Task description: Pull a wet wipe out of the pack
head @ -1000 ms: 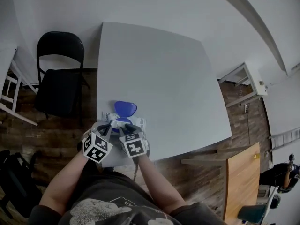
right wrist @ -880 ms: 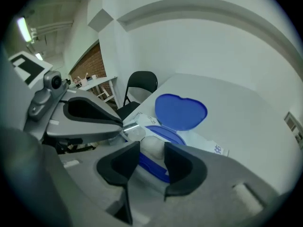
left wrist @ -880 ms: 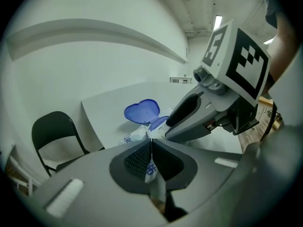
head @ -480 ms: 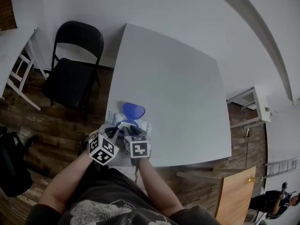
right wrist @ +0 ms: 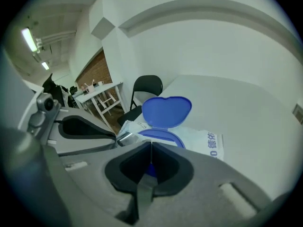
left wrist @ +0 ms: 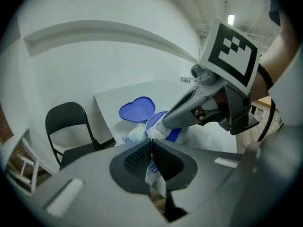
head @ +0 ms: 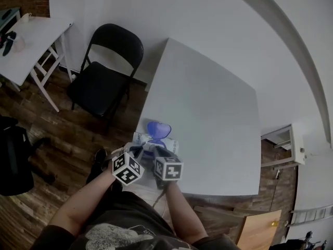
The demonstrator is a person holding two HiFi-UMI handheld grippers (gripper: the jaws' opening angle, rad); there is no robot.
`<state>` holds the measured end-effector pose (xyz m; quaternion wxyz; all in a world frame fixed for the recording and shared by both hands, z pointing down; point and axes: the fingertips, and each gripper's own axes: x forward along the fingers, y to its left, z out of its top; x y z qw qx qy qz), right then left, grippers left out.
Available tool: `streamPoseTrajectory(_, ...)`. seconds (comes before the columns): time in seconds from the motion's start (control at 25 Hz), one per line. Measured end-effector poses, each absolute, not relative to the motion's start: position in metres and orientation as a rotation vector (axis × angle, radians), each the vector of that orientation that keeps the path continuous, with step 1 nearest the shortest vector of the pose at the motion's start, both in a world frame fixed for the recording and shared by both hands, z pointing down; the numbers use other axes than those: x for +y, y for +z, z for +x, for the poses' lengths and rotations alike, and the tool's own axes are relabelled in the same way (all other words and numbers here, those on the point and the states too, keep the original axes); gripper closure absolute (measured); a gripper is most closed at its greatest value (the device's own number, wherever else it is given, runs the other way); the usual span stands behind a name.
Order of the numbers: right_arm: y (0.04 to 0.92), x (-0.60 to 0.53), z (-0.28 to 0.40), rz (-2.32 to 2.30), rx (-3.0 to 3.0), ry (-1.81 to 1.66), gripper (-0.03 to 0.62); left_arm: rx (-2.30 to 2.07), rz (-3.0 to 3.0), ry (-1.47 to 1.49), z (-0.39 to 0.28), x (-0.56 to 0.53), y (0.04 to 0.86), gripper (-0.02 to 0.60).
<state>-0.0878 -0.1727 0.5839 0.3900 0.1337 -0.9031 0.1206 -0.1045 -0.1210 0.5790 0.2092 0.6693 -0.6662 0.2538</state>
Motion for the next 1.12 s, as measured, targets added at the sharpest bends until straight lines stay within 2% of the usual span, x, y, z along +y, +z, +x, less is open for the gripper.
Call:
streamPoseTrajectory(0.64,0.495,-0.182,-0.092,0.374,-2.555,0.55,0.594,-1.861,1.86,0.718,-0.108,-0.113,0.586,0.555)
streamPoseTrajectory(0.88,0.462,-0.227,-0.066,0.511,-2.619,0.548,0.594,-1.851,1.862,0.73,-0.109,-0.113,0.589,0.555)
streamPoseTrajectory(1.12,0.483,-0.257,-0.029,0.659,-2.544,0.549,0.594,-1.856,1.862,0.76,-0.114,-0.116,0.59,0.556)
